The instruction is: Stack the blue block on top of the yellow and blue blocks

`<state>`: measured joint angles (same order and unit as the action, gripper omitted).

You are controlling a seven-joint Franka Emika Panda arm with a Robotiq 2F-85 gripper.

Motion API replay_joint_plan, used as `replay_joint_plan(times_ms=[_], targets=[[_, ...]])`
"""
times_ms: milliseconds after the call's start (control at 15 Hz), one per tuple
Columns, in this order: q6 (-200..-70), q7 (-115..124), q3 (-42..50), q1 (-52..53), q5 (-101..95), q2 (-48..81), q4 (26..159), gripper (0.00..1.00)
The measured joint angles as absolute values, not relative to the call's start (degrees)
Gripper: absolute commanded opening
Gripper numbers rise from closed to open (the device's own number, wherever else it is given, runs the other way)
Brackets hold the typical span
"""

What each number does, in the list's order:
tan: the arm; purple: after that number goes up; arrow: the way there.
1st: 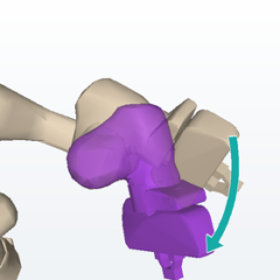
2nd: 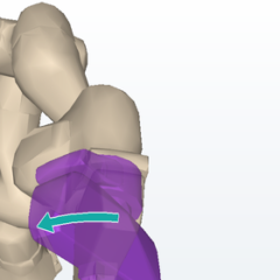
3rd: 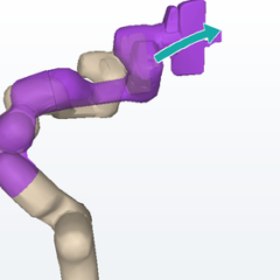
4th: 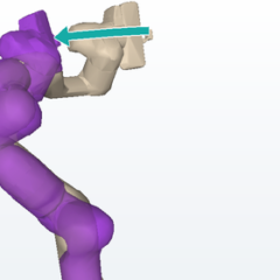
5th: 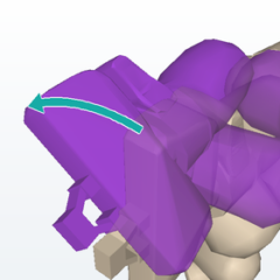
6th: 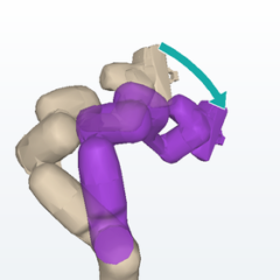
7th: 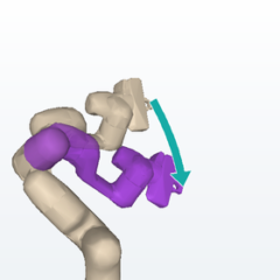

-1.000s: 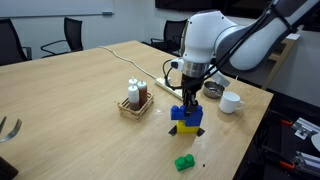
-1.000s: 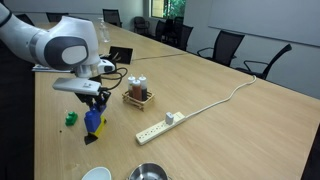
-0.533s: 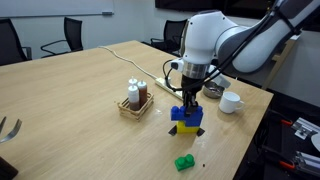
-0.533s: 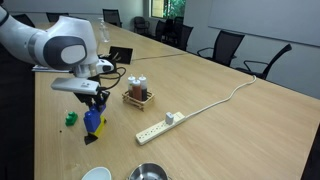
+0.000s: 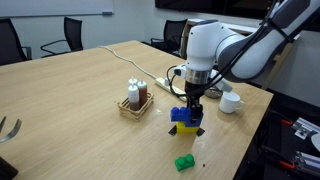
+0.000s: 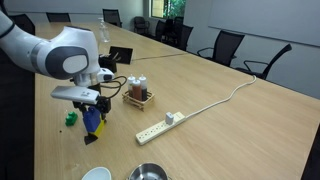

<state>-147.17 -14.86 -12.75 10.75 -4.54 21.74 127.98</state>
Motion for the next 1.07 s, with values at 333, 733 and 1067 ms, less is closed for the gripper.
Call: replay_joint_plan(times_ms=[333, 733, 1067], targets=[[-147.2, -14.9, -13.1, 10.8, -4.1, 18.0, 127.8, 1.00], [-146.2, -13.3, -13.4, 10.9, -3.5, 13.6, 129.1, 1.00], [-146.2, -13.2, -13.4, 10.9, -3.5, 13.5, 129.5, 1.00]])
